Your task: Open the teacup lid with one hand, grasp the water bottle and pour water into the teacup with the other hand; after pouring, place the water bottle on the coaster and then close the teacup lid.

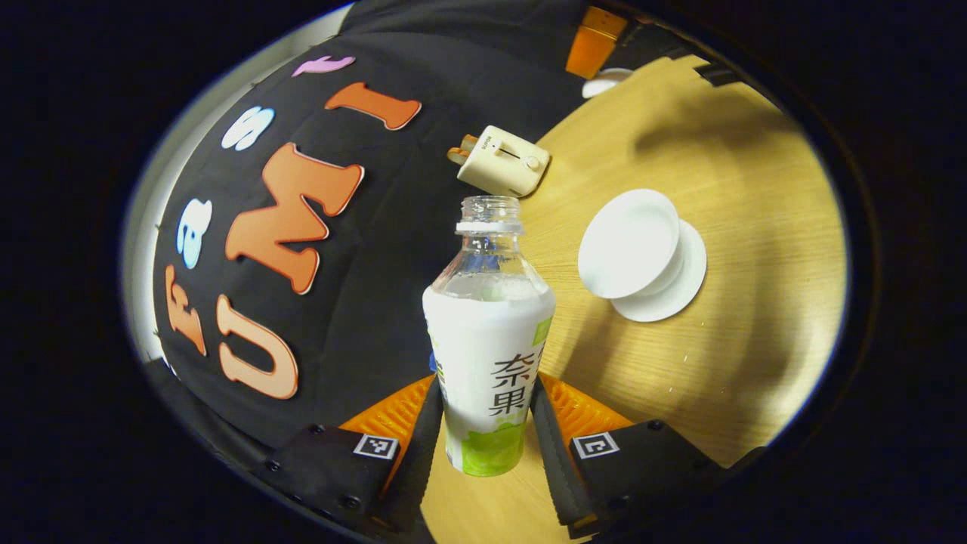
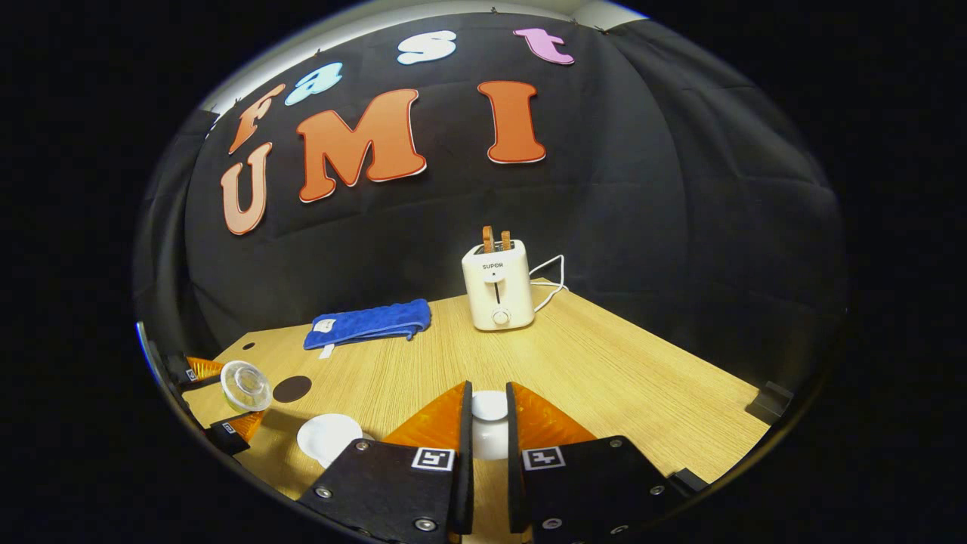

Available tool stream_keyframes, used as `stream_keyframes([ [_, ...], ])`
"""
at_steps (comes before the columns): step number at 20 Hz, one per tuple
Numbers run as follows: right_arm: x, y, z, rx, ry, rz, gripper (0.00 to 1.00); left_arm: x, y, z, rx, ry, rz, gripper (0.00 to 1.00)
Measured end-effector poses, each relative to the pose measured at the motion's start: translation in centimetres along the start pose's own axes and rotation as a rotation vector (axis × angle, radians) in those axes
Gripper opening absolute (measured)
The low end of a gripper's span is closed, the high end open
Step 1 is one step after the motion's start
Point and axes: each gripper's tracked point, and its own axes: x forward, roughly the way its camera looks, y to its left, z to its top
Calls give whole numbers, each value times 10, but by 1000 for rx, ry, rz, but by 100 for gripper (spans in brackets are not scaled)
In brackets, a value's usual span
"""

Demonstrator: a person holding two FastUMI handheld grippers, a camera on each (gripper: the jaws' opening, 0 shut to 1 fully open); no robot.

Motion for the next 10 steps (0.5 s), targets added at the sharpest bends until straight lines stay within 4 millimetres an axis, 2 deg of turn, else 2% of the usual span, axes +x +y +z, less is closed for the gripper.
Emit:
stream_keyframes([
  [3,0,-1,-1,4,3,-2,18,-5,-1,0,120,14,-29,67],
  [4,0,-1,0,3,4,-2,18,-4,-2,1,164,18,-34,70],
  [9,-1,1,-1,-1,6,5,18,9,5,0,316,48,-46,67],
  [10,0,1,-1,-1,8,4,18,10,5,1,341,51,-52,72],
])
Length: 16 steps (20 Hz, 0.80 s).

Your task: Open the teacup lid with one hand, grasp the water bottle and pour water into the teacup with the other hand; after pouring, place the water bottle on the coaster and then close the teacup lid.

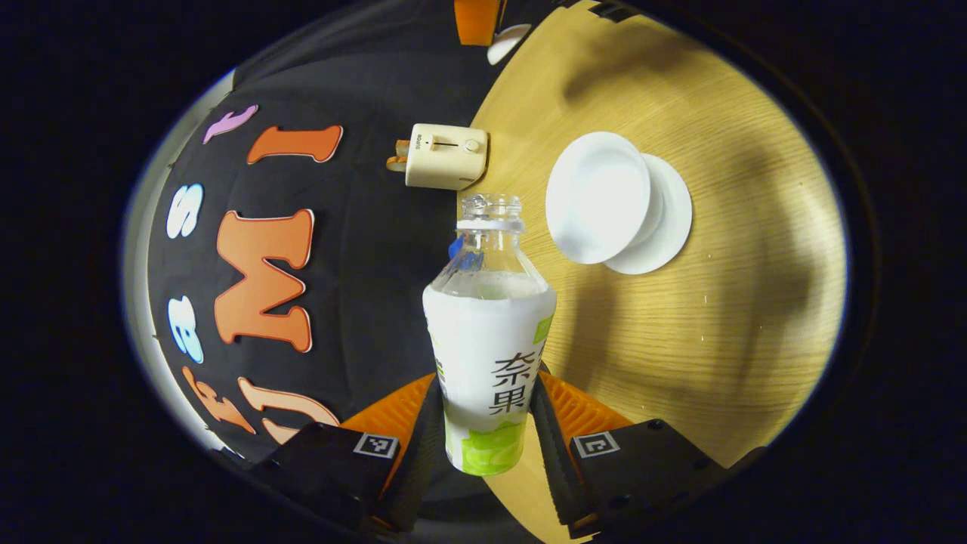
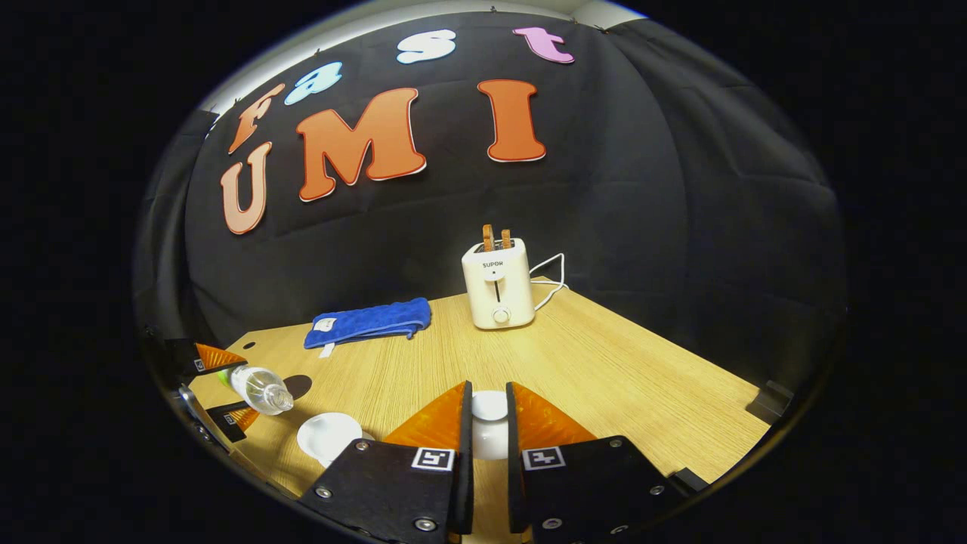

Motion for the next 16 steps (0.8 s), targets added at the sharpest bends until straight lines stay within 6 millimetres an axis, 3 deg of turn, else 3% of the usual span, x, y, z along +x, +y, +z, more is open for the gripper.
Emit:
stream_keyframes([
  [1,0,-1,0,-1,1,-2,18,-1,1,1,23,-3,-3,67],
  [8,-2,-4,1,8,1,-3,18,3,15,3,198,16,-1,67],
  [9,-1,-4,1,9,0,-3,14,4,16,3,214,16,0,67],
  [10,-1,-5,2,10,2,-3,18,5,16,2,231,21,-1,67],
  [16,-1,-3,-1,6,10,2,18,7,19,1,339,41,-13,69],
])
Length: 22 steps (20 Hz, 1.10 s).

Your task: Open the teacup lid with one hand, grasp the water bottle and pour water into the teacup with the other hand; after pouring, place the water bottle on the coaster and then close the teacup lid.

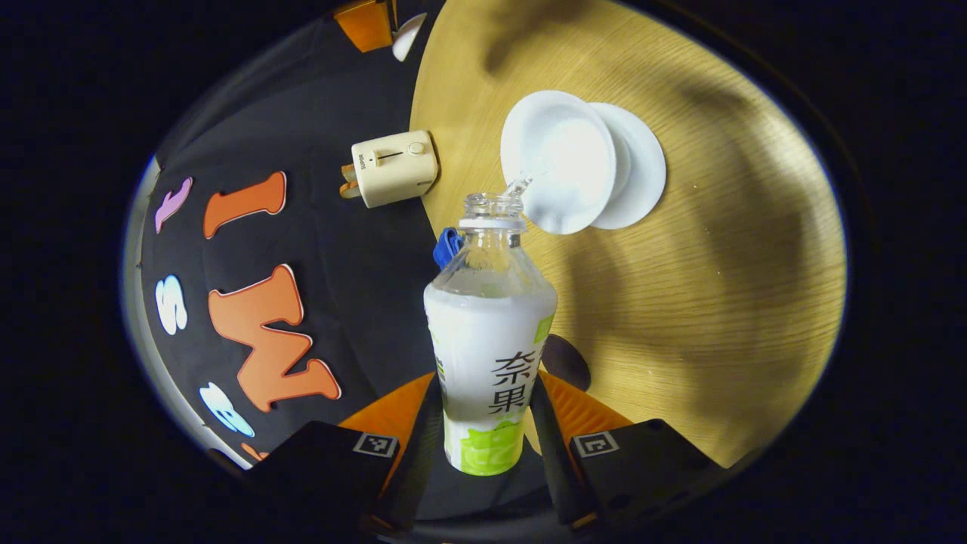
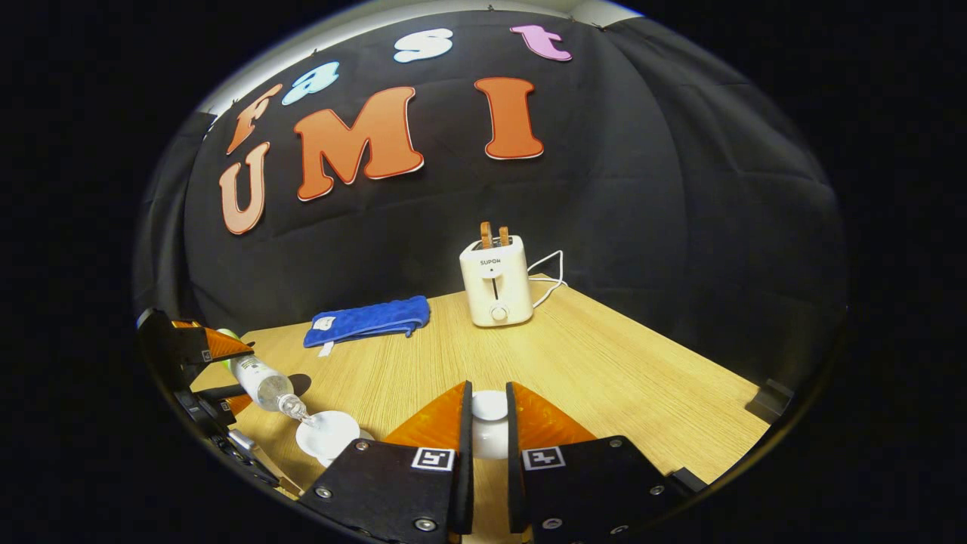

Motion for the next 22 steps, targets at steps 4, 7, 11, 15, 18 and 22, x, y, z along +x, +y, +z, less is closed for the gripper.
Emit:
stream_keyframes([
  [4,0,1,-1,-6,4,3,14,-4,7,3,99,-7,11,70],
  [7,0,0,-1,-5,4,4,18,-4,12,5,160,-4,11,69],
  [11,2,-1,-2,-1,8,1,18,-5,18,6,203,2,23,68],
  [15,1,5,-3,0,14,17,18,-4,22,9,231,-3,22,69],
  [18,2,5,-3,-5,13,15,18,-3,17,11,194,-20,9,67],
  [22,2,-2,-3,7,11,1,18,-4,-3,17,0,-72,-31,67],
])
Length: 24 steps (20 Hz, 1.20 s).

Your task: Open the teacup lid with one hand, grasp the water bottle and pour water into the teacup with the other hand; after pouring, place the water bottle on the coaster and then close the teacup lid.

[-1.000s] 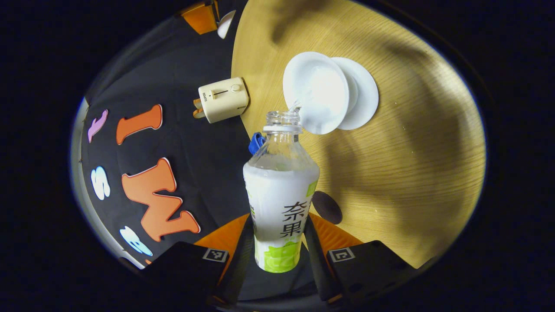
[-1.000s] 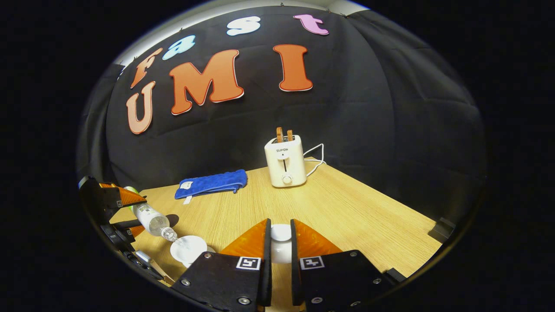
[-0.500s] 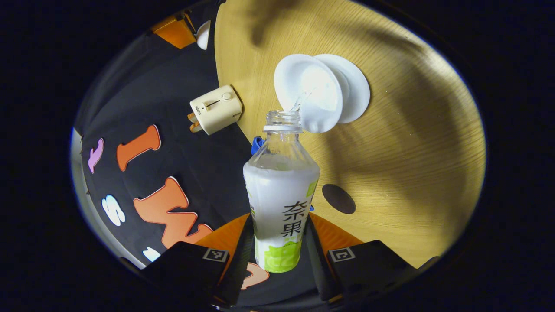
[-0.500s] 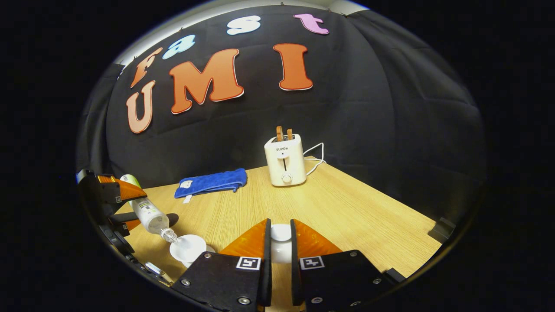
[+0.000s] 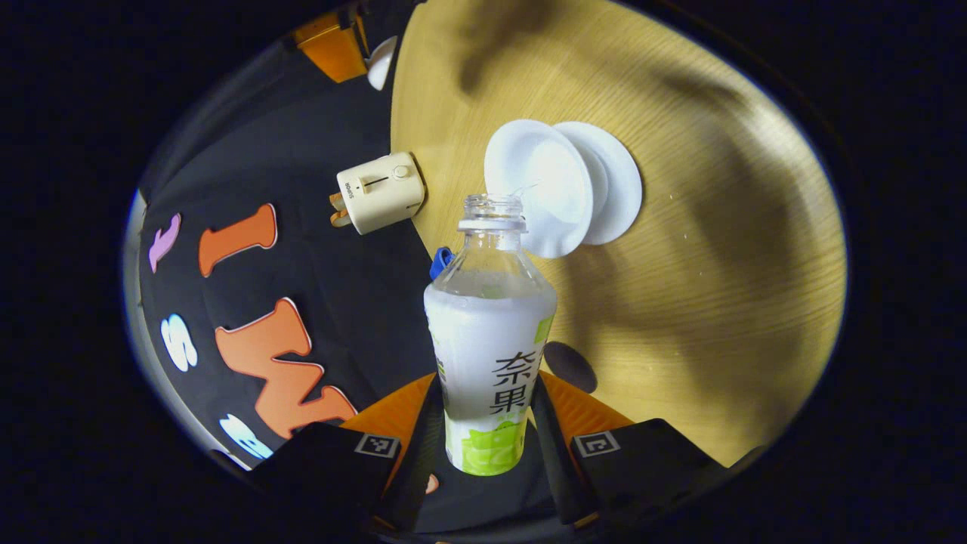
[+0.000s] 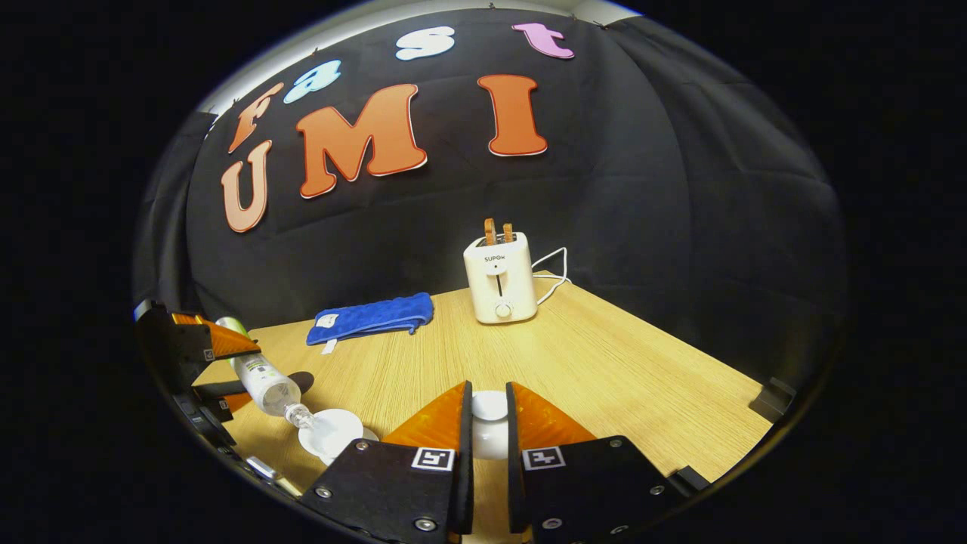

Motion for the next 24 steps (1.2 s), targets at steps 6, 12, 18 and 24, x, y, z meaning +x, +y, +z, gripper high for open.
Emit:
stream_keyframes([
  [6,1,-3,-1,9,3,-12,18,14,-19,-2,-472,-36,-29,65],
  [12,2,1,-4,7,13,-11,18,31,-18,-3,-1014,-79,-37,65],
  [18,-3,16,-2,-4,3,28,18,30,-2,-6,-1581,-182,-70,65],
  [24,0,14,-5,4,14,25,18,68,27,-79,-1805,-158,102,69],
])
